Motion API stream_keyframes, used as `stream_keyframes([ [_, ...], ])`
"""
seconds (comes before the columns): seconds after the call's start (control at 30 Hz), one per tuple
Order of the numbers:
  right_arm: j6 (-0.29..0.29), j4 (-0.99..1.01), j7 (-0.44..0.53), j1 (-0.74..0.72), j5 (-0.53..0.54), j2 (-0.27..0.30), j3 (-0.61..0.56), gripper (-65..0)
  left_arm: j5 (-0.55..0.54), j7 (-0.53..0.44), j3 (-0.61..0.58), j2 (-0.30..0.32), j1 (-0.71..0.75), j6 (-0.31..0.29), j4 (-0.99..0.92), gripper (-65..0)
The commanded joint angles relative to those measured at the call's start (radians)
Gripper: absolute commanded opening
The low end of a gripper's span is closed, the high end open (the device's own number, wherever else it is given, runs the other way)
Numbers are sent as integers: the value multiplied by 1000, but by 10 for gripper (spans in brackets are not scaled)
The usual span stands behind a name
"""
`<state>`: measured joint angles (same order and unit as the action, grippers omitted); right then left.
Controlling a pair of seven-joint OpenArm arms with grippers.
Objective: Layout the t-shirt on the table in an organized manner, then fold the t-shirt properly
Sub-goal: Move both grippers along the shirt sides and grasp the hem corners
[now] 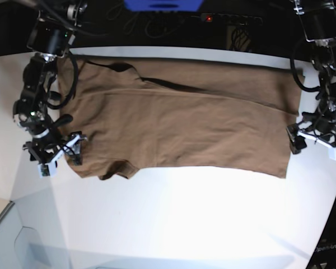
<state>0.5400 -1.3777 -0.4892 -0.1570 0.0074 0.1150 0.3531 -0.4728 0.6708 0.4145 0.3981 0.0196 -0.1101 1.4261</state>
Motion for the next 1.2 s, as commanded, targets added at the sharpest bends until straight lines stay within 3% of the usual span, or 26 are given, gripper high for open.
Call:
stream_keyframes([
  [0.0, -2, 22, 22, -43, 9, 27, 4, -183, 18, -19, -13, 19, -28, -3, -1, 0],
  [0.13, -2, 197, 27, -148, 9, 65, 2, -185, 122, -24, -78, 19, -93, -3, -37, 0],
  [0.3, -2, 335, 53, -217, 9, 84, 2, -187, 142, -26, -115, 14, -143, -3, -71, 0],
  [0.83, -7, 347, 93, -217, 9, 58, -79, -189, 148, -29, -210, 14, -321, -3, -301, 0],
  [1.03, -7, 413, 93, -221, 7, 48, -78, -190, 148, -148, -292, 14, -383, -1, -430, 0],
  [1.17, -7, 453, 97, -223, 7, 48, -78, -244, 148, -176, -326, 14, -404, -1, -516, 0],
])
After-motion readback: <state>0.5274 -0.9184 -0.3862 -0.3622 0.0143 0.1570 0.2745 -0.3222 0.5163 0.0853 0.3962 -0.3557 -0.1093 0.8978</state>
